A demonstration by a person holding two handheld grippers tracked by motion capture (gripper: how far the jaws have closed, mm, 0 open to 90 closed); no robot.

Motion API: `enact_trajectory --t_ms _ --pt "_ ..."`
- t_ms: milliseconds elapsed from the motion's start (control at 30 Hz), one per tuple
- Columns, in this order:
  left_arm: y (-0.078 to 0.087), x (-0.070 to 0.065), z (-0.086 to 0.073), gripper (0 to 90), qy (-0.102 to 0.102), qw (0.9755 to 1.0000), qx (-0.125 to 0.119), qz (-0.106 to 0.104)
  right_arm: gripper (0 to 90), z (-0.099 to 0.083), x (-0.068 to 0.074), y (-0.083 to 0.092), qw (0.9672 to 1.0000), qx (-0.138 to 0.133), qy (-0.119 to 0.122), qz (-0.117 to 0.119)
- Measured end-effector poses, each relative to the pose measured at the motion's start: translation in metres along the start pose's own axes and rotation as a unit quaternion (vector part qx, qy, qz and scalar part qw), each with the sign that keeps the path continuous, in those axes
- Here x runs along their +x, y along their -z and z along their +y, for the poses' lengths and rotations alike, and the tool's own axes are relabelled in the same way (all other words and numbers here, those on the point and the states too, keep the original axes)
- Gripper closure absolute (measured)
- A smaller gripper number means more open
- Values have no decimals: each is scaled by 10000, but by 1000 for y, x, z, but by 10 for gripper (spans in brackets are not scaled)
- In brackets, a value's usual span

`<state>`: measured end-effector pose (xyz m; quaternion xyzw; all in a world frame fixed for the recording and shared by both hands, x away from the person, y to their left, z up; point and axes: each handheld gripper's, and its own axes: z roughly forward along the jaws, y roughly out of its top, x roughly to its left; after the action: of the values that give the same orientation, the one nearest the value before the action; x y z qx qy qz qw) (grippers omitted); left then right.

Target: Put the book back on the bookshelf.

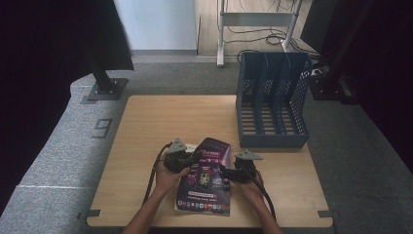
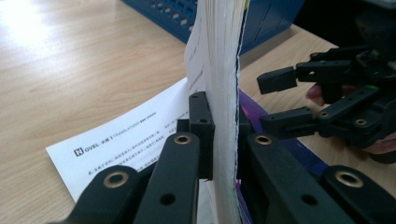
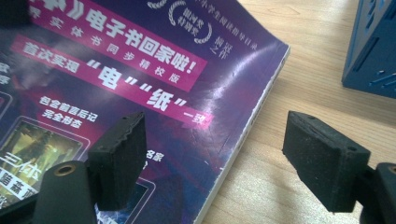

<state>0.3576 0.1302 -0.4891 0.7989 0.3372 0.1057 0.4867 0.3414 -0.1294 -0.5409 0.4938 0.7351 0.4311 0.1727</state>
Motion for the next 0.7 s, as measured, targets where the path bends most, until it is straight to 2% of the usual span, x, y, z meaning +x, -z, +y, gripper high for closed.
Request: enact_trajectory --t_ms 267,433,700 --pt "7 -5 7 861 -118 9999 -66 -38 209 2 0 3 9998 -82 -35 170" --pt "11 -7 8 862 -147 9998 -106 -49 198 4 1 7 9992 -155 -13 356" --pt "17 -10 11 862 -196 9996 -183 -79 187 5 1 8 9989 -186 -27 425"
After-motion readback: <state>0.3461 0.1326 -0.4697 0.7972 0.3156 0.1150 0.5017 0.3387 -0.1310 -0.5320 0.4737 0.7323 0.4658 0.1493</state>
